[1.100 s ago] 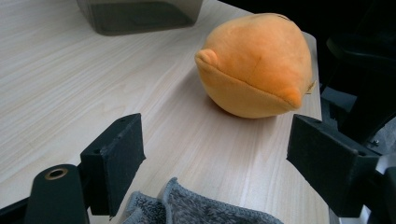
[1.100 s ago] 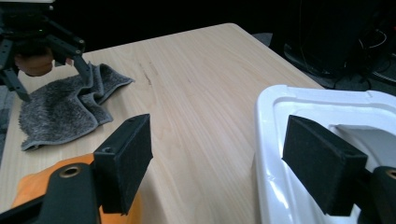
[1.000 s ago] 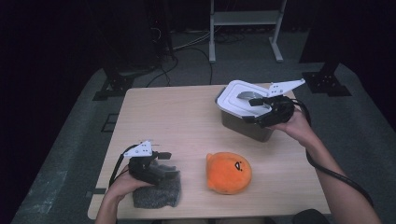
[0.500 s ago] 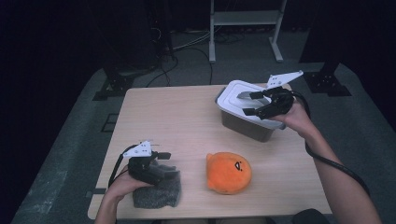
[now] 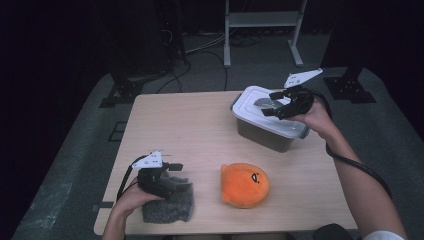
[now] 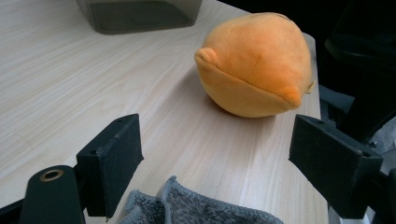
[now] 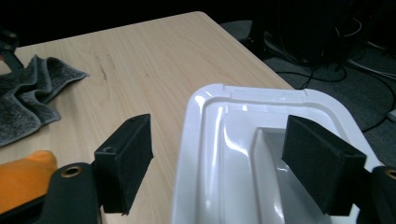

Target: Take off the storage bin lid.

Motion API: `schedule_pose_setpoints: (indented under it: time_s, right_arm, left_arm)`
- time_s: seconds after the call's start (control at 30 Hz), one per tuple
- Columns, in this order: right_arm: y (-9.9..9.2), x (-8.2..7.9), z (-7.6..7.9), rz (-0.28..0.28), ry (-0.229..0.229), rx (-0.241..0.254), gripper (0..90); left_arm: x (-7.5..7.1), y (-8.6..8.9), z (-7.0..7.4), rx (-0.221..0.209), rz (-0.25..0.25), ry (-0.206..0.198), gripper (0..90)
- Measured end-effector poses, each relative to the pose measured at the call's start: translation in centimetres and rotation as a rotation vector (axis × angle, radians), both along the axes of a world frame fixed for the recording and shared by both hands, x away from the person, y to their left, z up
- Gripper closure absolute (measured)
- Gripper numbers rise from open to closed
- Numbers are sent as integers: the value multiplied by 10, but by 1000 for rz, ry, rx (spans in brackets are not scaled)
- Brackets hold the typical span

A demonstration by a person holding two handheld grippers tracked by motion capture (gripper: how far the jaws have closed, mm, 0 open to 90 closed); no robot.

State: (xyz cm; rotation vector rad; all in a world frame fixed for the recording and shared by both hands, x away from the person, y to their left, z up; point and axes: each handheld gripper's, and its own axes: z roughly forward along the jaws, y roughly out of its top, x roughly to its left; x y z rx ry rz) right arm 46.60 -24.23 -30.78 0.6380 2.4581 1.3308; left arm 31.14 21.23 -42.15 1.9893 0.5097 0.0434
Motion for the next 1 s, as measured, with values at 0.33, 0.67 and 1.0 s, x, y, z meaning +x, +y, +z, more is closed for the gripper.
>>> schedule_pose_setpoints:
  time_s: [0.33,0.67,1.0]
  right_arm:
    - [-8,26,-13,-47,22,-16,242]
    - [-10,44,-25,-75,36,-51,379]
    - [-13,46,-33,-52,51,-48,654]
  left_arm:
    - [0,-2,-1,4,-7,4,156]
    - [0,-1,-2,6,-1,9,133]
    - [0,-1,-2,12,5,16,114]
